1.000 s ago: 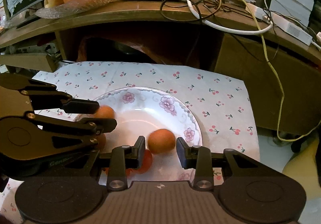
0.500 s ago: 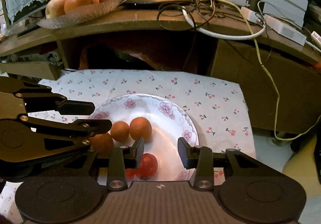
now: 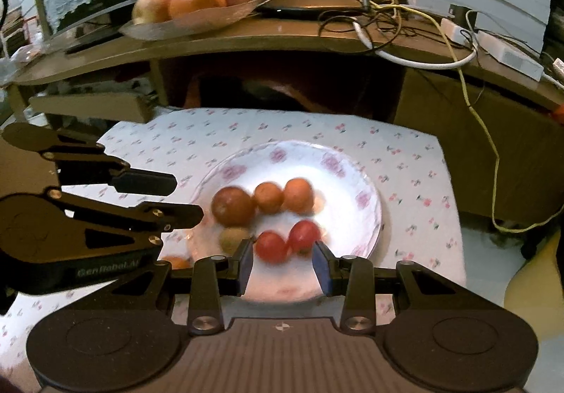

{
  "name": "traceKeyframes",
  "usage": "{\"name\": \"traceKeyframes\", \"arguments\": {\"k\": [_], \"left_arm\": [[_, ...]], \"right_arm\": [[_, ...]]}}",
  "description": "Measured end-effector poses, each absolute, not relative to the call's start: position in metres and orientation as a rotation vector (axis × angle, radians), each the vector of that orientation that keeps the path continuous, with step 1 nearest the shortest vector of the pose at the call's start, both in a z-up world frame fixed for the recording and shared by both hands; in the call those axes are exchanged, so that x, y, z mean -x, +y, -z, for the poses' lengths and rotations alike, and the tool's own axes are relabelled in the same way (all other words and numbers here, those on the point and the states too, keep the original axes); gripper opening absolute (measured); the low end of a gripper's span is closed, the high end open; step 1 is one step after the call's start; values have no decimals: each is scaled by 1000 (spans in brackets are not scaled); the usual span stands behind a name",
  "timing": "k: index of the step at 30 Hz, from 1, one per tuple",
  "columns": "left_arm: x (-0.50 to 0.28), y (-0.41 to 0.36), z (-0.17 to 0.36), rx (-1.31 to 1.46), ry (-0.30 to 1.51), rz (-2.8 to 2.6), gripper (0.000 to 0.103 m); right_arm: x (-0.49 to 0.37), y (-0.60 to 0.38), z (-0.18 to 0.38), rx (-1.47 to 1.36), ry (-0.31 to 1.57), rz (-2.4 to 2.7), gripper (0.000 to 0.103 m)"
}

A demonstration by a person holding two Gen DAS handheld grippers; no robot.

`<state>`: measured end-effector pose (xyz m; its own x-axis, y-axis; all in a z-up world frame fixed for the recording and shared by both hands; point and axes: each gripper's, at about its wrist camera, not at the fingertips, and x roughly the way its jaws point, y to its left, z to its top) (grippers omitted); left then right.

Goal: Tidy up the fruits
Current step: 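Withdraw both tools from the plate toward the remaining orange and kiwi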

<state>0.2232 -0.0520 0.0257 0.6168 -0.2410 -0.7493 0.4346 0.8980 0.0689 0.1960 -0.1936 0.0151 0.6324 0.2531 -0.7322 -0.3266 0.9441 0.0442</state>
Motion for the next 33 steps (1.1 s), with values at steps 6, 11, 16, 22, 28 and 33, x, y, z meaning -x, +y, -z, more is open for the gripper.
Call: {"name": "traceKeyframes", "arguments": {"k": [6, 11, 16, 22, 28, 33], "left_arm": [[-196, -34, -25, -270, 837, 397, 36], [-189, -23, -17, -288, 868, 385, 36], [-189, -14, -12, -286, 879, 403, 36], [-188, -7, -7, -289, 894, 426, 36], [-188, 2, -4, -284, 907, 434, 36], [-190, 4, 0, -277, 921, 444, 36]], "right_arm": [[-167, -188, -10, 97, 844, -374, 39], [-161, -170, 10, 138, 883, -421, 38], [-171, -156, 24, 164, 897, -446, 38], [-183, -147, 33, 161, 903, -454, 38], [-191, -134, 42, 176, 908, -471, 36], [-195, -128, 44, 200, 903, -478, 24]]}}
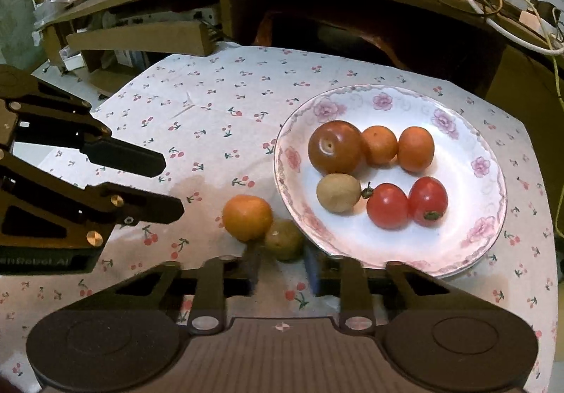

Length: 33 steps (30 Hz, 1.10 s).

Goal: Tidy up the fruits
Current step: 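Withdraw both tools from the plate toward the remaining orange and kiwi, then grasp the last orange with the left tool while the right tool grasps a kiwi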

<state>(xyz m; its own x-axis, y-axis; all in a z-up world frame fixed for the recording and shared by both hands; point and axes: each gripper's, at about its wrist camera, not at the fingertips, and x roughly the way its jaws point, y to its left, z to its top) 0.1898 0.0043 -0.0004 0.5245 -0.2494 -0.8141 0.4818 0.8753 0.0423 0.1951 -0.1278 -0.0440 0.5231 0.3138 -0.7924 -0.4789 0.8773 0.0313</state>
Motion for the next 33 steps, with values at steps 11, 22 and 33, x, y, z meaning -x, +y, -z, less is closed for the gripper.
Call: {"name": "traceKeyframes", "arguments": {"k": [11, 22, 33], "left_arm": [[-199, -18, 15, -293, 929, 527, 36], [-210, -42, 26, -329, 922, 479, 38], [-209, -50, 32, -326, 937, 442, 38]], "right_arm": [[-182, -154, 35, 185, 925, -456, 23], [-174, -177, 33, 171, 954, -437, 23], [-168, -191, 31, 170, 949, -429, 23]]}}
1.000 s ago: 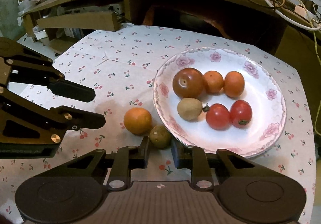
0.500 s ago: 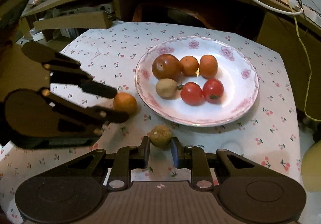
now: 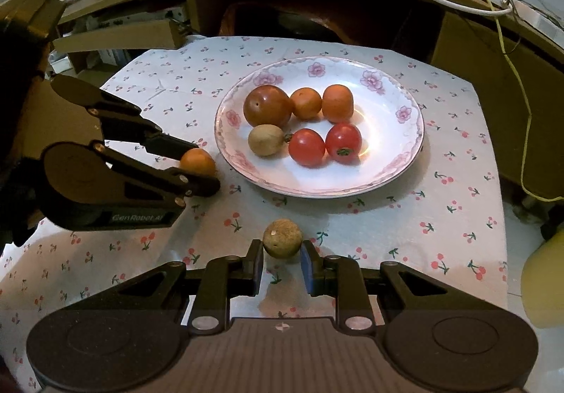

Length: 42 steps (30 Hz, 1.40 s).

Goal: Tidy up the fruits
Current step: 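Grasp the last orange with the left tool while the right tool grasps a kiwi, then carry the orange and kiwi over the plate and open both tools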

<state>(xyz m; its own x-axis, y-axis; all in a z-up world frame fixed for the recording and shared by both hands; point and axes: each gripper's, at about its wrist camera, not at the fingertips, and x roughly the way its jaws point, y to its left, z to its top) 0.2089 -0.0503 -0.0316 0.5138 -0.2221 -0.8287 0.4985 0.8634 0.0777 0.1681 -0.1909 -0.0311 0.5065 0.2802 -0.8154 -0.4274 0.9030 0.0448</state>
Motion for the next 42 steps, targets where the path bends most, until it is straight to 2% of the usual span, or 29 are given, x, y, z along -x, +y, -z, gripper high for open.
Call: {"name": "traceKeyframes", "arguments": {"k": [19, 34, 42], "left_arm": [[-108, -52, 25, -381, 951, 504, 38], [-100, -48, 30, -370, 977, 507, 41], [-95, -42, 31, -339, 986, 490, 46]], "right_arm": [[-91, -184, 40, 273, 982, -459, 24], [-90, -189, 39, 244, 987, -482, 28], [-92, -190, 38, 226, 982, -486, 30]]}}
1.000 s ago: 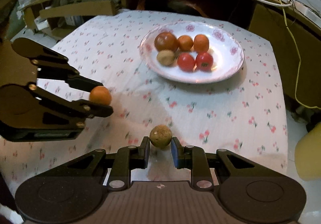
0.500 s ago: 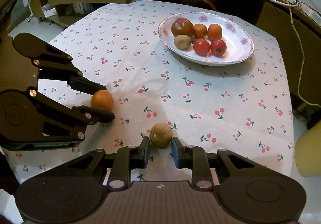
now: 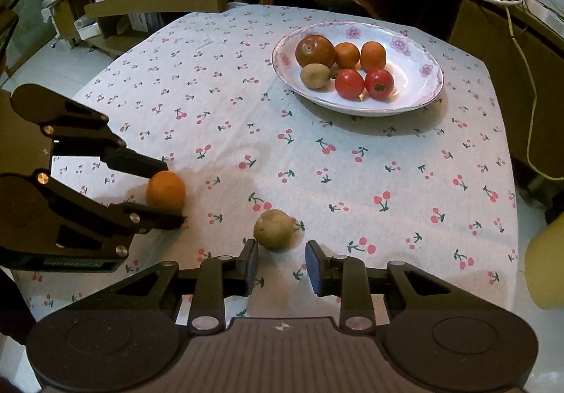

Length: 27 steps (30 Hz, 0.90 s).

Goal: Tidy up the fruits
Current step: 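Carry the orange and kiwi over the plate and open both tools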

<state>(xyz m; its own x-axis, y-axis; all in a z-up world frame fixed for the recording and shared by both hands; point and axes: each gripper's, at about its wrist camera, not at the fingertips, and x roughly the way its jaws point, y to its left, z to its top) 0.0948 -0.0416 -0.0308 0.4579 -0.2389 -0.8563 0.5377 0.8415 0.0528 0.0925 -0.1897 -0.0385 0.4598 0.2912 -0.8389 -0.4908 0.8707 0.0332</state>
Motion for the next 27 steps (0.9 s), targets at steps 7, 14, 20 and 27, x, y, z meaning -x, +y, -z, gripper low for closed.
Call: {"name": "traceKeyframes", "arguments": {"k": [7, 14, 20, 27], "left_arm": [[-92, -41, 31, -342, 979, 484, 45], [-92, -44, 28, -337, 983, 493, 39], [-98, -45, 22, -325, 969, 487, 39], [-119, -52, 6, -296, 920, 479, 39]], "right_arm": [[-95, -185, 38, 227, 975, -494, 30], [-97, -179, 39, 244, 971, -495, 24], [-97, -180, 34, 228, 965, -500, 24], [-108, -188, 15, 164, 912, -481, 24]]}}
